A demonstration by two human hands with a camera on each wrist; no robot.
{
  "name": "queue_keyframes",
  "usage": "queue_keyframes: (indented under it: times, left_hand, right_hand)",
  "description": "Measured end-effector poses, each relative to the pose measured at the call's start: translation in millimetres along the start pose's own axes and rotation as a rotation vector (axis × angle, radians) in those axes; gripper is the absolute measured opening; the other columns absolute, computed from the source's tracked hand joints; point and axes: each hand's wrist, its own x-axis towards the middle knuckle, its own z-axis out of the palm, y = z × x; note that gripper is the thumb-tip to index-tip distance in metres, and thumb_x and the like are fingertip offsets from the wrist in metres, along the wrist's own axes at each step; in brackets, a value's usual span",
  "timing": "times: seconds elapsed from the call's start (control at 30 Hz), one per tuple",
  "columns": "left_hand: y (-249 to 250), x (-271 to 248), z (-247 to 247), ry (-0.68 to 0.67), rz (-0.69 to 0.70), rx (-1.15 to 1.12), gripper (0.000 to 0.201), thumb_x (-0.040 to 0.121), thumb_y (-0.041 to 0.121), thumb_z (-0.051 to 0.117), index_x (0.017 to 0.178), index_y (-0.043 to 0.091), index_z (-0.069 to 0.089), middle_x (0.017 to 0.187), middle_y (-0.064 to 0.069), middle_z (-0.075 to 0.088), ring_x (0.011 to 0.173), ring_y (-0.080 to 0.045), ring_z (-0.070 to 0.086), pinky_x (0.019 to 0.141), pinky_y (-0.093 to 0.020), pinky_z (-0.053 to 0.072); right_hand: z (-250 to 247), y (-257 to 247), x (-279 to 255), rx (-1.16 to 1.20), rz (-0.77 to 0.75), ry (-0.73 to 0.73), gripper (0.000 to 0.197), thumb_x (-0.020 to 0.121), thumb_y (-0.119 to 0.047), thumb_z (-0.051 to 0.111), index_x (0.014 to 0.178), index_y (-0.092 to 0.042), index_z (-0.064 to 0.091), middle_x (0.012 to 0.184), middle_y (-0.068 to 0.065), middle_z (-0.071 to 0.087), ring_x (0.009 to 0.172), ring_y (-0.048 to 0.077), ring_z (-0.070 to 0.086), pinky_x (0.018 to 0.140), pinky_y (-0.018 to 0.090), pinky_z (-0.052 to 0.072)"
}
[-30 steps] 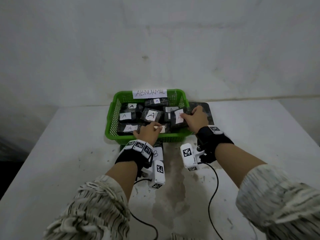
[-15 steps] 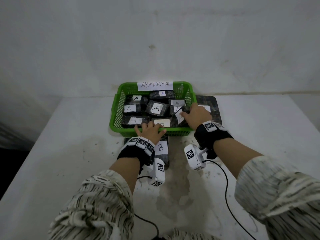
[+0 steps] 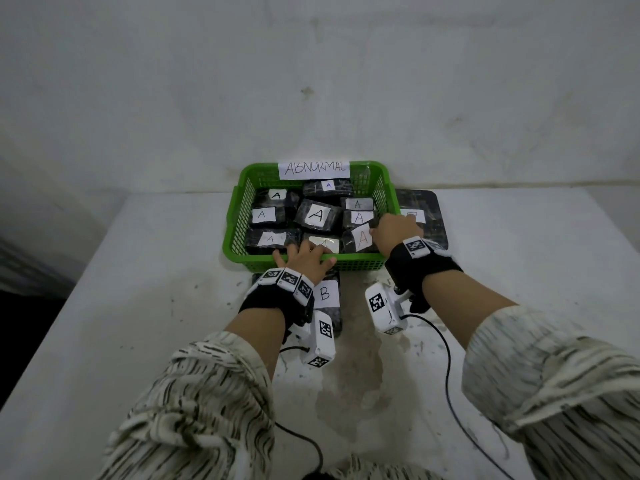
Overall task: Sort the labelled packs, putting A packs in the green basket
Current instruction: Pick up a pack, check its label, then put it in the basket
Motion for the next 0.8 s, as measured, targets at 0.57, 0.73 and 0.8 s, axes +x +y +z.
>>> queue_keyframes:
  times: [0.57,0.73,0.8]
  left_hand:
    - [2.0,0.5,-8.0,-0.074,-0.033,0.110,0.050,0.097,0.053,0.025,0.135,0.024,0.041,0.149,-0.012,0.028,0.137,-0.035,0.021,0.111,-0.057,0.014]
    - [2.7,0.1,-7.6,-0.075,-0.041,0.113,0.051,0.097,0.053,0.025,0.135,0.025,0.041,0.149,-0.014,0.027,0.138,-0.035,0.021,0.111,-0.057,0.012]
    - [2.8,0.2,-7.5,-0.074,-0.044,0.115,0.050,0.097,0.053,0.024,0.135,0.025,0.041,0.149,-0.014,0.028,0.138,-0.035,0.021,0.111,-0.057,0.012]
  right_hand:
    - [-3.8,8.0,18.3,0.030,-0.059,-0.040,0.018,0.091,-0.013,0.056,0.106,-0.005,0.060,0.110,0.017,0.065,0.098,0.034,0.062,0.073,0.033,0.044]
    - [-1.6,10.5,18.6,0.004,-0.083,-0.041,0.023,0.091,-0.015,0.055,0.111,-0.007,0.061,0.110,0.016,0.065,0.099,0.033,0.062,0.075,0.034,0.046]
    - [1.4,10.0,19.3,-0.057,-0.096,-0.035,0.020,0.091,-0.015,0.055,0.110,-0.008,0.058,0.109,0.015,0.065,0.098,0.032,0.062,0.072,0.033,0.044]
